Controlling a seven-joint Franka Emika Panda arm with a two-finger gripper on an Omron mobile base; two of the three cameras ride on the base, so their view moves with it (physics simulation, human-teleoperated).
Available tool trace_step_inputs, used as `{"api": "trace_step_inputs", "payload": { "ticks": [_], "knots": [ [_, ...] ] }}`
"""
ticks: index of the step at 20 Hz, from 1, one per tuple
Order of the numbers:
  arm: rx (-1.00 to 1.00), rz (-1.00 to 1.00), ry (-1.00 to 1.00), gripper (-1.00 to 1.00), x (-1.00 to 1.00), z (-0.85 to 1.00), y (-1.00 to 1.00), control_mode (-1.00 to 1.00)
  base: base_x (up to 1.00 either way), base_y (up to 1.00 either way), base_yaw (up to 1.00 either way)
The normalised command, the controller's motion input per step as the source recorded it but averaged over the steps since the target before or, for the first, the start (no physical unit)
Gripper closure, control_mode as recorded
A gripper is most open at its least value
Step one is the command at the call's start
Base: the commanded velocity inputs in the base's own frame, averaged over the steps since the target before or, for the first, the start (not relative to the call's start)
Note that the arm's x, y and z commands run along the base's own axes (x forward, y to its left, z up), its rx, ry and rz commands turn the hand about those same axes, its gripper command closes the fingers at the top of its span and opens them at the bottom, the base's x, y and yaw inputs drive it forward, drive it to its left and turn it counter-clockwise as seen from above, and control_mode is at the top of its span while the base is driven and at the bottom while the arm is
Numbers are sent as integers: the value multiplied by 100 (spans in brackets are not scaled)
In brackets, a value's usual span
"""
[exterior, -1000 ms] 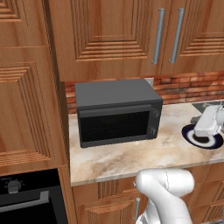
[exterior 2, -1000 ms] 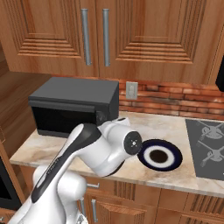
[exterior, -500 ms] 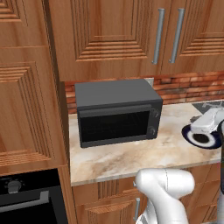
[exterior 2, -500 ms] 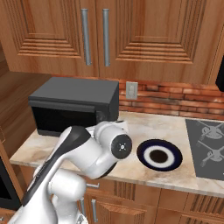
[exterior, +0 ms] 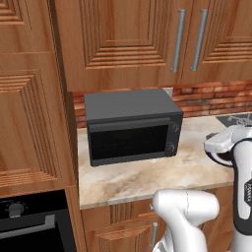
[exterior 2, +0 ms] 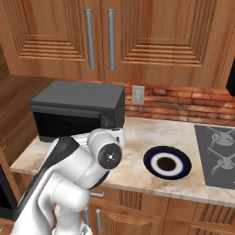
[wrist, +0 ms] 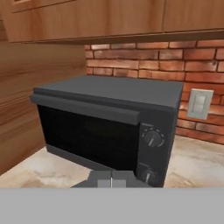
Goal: Pull the toaster oven rack outwards. Pick up the baguette from the plate and place it on the toaster oven rack. Close the toaster oven door fully and set the temperature to the lowest setting.
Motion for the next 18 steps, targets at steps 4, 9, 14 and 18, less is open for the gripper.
{"api": "trace_step_inputs", "payload": {
  "ticks": [4,9,14,18],
  "knots": [
    [0,0,0,100,0,-16,27,-100,0,0,0],
    [4,0,0,100,0,-8,3,-100,0,0,0],
    [10,-7,0,100,4,-10,0,-100,0,0,0],
    [13,-12,0,100,14,-17,0,-100,0,0,0]
  ]
}}
